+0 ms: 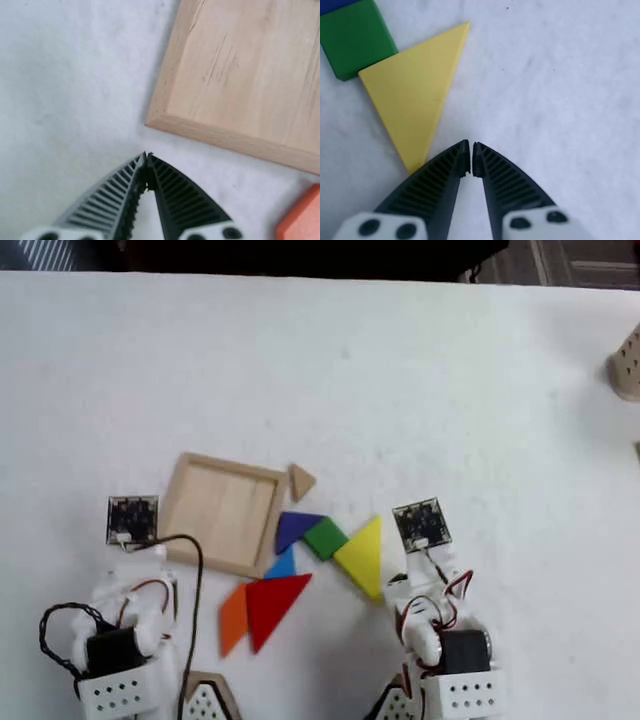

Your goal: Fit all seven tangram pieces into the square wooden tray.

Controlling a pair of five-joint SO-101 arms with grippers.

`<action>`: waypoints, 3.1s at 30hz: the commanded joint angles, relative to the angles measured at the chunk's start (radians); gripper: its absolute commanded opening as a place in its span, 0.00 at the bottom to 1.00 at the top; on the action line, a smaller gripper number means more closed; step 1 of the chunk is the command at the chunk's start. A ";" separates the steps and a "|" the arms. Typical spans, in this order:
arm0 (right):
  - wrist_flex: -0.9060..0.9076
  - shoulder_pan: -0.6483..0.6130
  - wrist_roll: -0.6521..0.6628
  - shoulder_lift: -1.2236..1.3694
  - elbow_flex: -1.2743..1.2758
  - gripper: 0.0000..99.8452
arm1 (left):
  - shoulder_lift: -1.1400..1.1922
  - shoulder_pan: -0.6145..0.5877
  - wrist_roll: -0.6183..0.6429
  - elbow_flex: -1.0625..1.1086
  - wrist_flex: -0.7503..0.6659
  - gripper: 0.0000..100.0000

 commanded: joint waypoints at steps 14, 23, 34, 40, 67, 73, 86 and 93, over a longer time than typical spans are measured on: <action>0.004 -0.002 0.006 -0.012 0.009 0.02 | -0.015 -0.002 -0.002 -0.003 0.002 0.02; 0.004 -0.002 0.005 -0.012 0.009 0.02 | -0.015 -0.002 -0.002 -0.003 0.002 0.02; 0.004 -0.002 0.005 -0.012 0.009 0.02 | -0.015 -0.002 -0.002 -0.003 0.002 0.02; 0.004 -0.002 0.005 -0.012 0.009 0.02 | -0.015 -0.002 -0.002 -0.003 0.002 0.02; 0.004 -0.002 0.005 -0.012 0.009 0.02 | -0.015 -0.002 -0.002 -0.003 0.002 0.02; 0.004 -0.002 0.006 -0.012 0.009 0.02 | -0.015 -0.002 -0.003 -0.003 0.002 0.02; 0.004 -0.005 0.009 -0.012 0.009 0.02 | -0.015 -0.001 0.002 -0.014 -0.290 0.02; 0.004 -0.008 0.011 -0.012 0.009 0.02 | -0.015 0.160 -0.003 -0.008 -0.425 0.02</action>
